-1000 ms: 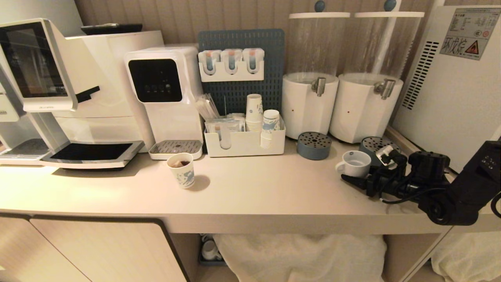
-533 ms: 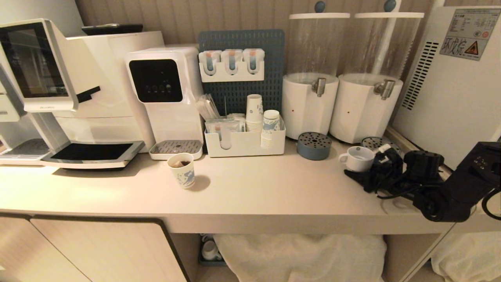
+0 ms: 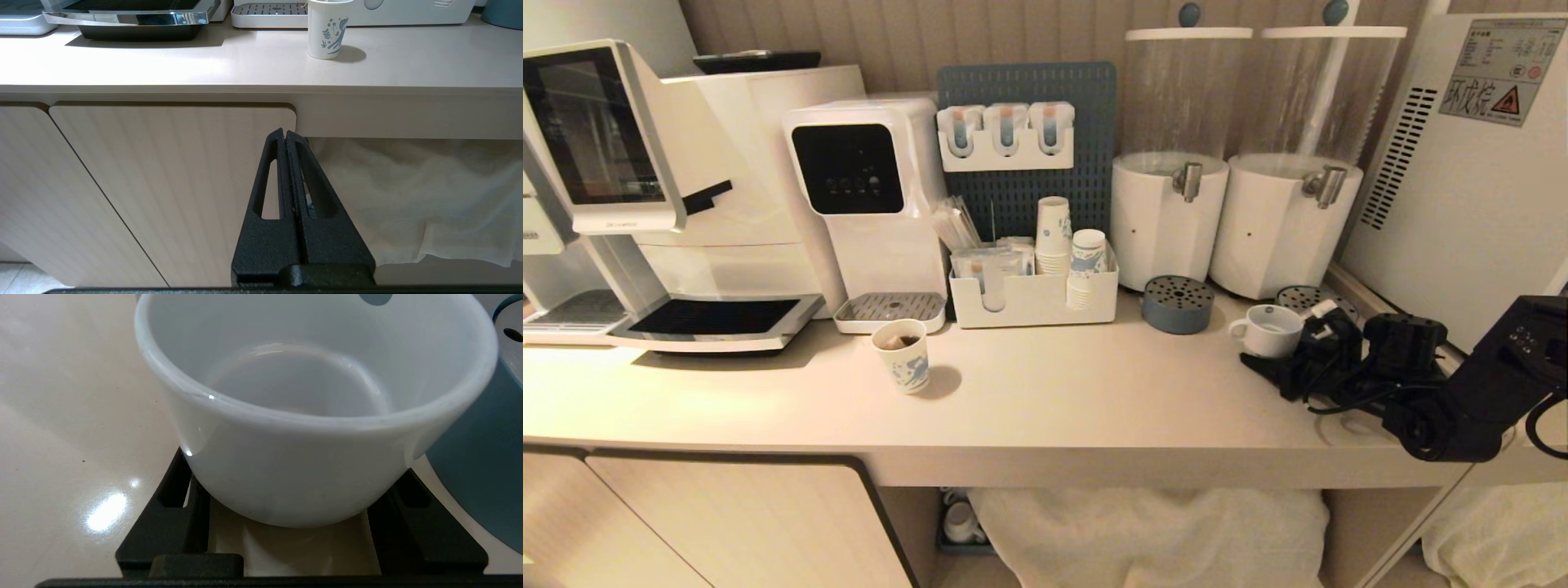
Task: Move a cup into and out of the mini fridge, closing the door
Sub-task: Place the ceramic cup on the table
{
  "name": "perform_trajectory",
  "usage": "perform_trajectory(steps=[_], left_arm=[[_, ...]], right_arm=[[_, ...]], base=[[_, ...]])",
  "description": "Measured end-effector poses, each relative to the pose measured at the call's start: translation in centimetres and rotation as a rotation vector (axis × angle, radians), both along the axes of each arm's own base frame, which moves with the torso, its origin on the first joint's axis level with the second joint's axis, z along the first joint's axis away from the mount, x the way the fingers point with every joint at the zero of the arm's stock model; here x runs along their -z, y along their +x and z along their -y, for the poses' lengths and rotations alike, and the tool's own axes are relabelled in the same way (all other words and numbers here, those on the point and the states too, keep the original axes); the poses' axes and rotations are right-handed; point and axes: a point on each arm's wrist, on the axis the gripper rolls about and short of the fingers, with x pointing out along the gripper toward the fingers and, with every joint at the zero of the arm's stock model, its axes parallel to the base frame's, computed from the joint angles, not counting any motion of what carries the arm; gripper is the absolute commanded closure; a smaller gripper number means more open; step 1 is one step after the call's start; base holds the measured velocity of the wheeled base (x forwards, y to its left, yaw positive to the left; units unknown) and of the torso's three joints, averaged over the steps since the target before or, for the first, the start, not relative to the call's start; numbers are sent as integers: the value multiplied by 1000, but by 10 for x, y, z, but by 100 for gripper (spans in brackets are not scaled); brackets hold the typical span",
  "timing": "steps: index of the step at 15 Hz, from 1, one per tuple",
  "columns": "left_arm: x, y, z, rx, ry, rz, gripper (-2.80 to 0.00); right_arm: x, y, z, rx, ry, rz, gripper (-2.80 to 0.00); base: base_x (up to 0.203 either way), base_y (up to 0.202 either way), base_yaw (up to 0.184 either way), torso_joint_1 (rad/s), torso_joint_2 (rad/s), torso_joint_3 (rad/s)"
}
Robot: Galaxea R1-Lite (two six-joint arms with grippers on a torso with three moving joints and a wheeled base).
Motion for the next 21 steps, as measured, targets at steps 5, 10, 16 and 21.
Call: perform_trajectory(steps=[5, 10, 16, 21], left_arm=[[0, 0, 0, 0, 0, 0, 0], [0, 0, 0, 0, 0, 0, 0], [0, 0, 0, 0, 0, 0, 0], [0, 0, 0, 0, 0, 0, 0]], right_arm=[[0, -2, 0, 25, 9, -33, 0], [-2, -5, 0, 35, 15, -37, -280], [-3, -8, 0, 34, 18, -43, -280], [-5, -18, 0, 31, 20, -61, -280]], base=[[0, 0, 0, 0, 0, 0], [0, 0, 0, 0, 0, 0], [0, 0, 0, 0, 0, 0], [0, 0, 0, 0, 0, 0]])
